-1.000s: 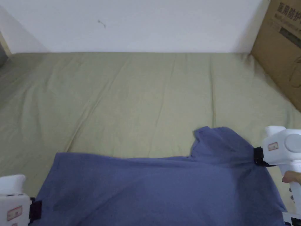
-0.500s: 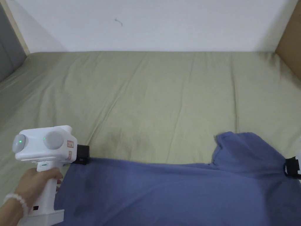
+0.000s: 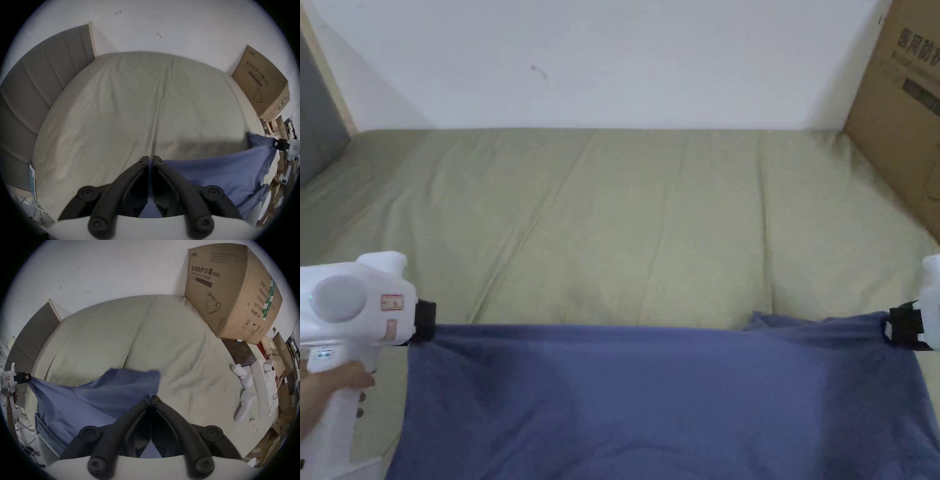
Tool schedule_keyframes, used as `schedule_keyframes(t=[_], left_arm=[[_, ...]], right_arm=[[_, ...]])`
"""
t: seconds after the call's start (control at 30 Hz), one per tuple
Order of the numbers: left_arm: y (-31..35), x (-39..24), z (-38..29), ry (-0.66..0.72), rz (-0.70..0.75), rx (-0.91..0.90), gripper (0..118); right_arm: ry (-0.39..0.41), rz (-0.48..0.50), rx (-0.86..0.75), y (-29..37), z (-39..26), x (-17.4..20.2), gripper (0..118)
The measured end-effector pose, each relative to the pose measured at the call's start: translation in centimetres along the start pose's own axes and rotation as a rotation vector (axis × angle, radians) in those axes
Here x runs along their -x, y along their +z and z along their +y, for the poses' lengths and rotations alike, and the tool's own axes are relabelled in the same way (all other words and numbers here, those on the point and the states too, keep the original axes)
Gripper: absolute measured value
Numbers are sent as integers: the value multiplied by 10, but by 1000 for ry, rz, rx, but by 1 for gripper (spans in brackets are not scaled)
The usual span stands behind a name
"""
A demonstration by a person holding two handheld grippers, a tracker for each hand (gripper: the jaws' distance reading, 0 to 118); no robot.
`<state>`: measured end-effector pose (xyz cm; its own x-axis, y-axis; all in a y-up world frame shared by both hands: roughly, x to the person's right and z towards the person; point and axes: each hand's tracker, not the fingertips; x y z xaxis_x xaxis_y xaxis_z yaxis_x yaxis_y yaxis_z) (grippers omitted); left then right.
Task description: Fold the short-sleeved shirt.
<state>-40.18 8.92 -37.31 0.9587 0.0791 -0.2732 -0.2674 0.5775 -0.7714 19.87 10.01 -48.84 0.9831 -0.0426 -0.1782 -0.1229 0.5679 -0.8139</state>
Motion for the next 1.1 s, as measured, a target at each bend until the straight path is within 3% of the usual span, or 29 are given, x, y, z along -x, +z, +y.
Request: schedule_keyframes(t=[0.27, 0.5, 0.67, 0.7, 0.73, 0.77, 0.8, 0.87, 1.0, 1.03, 1.1], left_arm=[[87, 26, -103, -3, -38, -7, 3], [70, 44, -205, 46, -43, 160, 3], [60, 49, -233, 97, -31, 190, 5], [62, 50, -231, 103, -35, 177, 16], [64, 51, -229, 105, -29, 176, 36], [66, 51, -225, 103, -23, 179, 67], [70, 50, -222, 88, 0, 163, 87], [82, 49, -217, 51, -4, 120, 106], [106, 47, -200, 79, -57, 32, 103], [113, 44, -196, 95, -88, 7, 91], [121, 42, -193, 127, -154, -16, 15]], right_arm=[[6, 33, -5, 83, -104, -5, 0], [-56, 35, 184, 77, -231, -12, 0], [-138, 31, 167, 69, -252, -14, 0], [-141, 33, 164, 71, -249, -13, 6], [-137, 34, 161, 73, -245, -12, 21], [-116, 21, 153, 76, -241, -9, 49], [-68, -14, 147, 79, -237, -6, 62], [-6, -50, 137, 87, -227, -1, 63], [-15, 7, 33, 110, -198, 16, 63], [-12, 38, 4, 113, -191, 24, 63], [2, 72, -34, 116, -180, 40, 54]])
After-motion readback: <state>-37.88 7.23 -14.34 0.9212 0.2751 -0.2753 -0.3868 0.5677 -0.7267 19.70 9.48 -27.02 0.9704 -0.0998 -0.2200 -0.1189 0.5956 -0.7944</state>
